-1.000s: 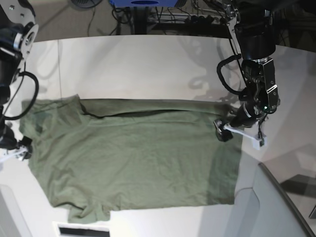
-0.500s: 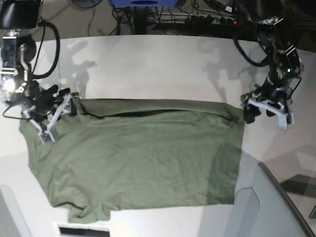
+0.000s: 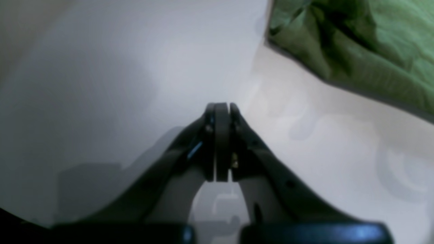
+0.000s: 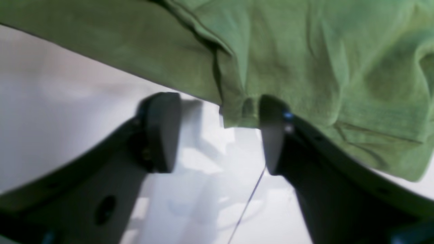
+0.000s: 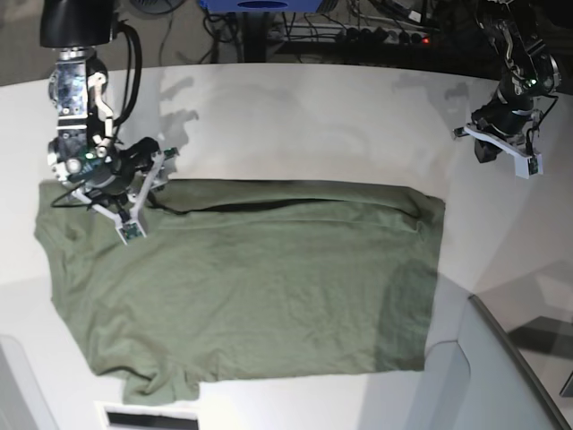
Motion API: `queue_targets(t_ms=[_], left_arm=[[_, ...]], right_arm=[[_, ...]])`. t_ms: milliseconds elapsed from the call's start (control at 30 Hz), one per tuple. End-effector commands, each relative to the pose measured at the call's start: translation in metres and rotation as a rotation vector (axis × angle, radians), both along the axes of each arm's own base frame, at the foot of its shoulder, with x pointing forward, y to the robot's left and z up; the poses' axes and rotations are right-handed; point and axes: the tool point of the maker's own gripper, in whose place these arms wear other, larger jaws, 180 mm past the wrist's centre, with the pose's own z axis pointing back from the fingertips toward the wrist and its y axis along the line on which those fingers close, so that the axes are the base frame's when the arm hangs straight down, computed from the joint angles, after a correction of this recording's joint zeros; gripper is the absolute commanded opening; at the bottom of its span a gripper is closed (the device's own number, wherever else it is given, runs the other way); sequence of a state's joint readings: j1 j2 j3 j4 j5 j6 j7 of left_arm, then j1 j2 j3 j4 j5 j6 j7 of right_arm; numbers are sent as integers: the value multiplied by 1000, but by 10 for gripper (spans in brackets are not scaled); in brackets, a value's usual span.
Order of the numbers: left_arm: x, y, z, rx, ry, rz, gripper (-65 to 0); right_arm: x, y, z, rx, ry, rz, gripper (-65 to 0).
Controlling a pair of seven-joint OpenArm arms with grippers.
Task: Layout the t-shirt on the table in an organized manner, then fold the t-shirt properly
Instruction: 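Release the corners and move the right gripper inward over the shirt, then grasp the shirt corner with the right gripper and pull it outward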
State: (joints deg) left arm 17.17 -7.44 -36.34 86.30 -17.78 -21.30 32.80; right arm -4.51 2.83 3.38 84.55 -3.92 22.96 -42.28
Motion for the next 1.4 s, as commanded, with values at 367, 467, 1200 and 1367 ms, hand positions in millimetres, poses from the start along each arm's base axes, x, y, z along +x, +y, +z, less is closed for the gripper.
queue_targets(t_ms=[367, 467, 1200, 1367], left_arm=[[8, 6, 11, 18, -41, -5, -650], [10, 6, 12, 18, -46, -5, -650], [10, 4, 11, 11, -47, -2, -650], [10, 3, 11, 11, -47, -4, -650]], right_arm=[[0, -2, -16, 7, 38, -2, -531], [1, -4, -14, 1, 34, -2, -578], [98, -31, 27, -85, -67, 42, -627], [127, -18, 36, -90, -85, 89, -627]])
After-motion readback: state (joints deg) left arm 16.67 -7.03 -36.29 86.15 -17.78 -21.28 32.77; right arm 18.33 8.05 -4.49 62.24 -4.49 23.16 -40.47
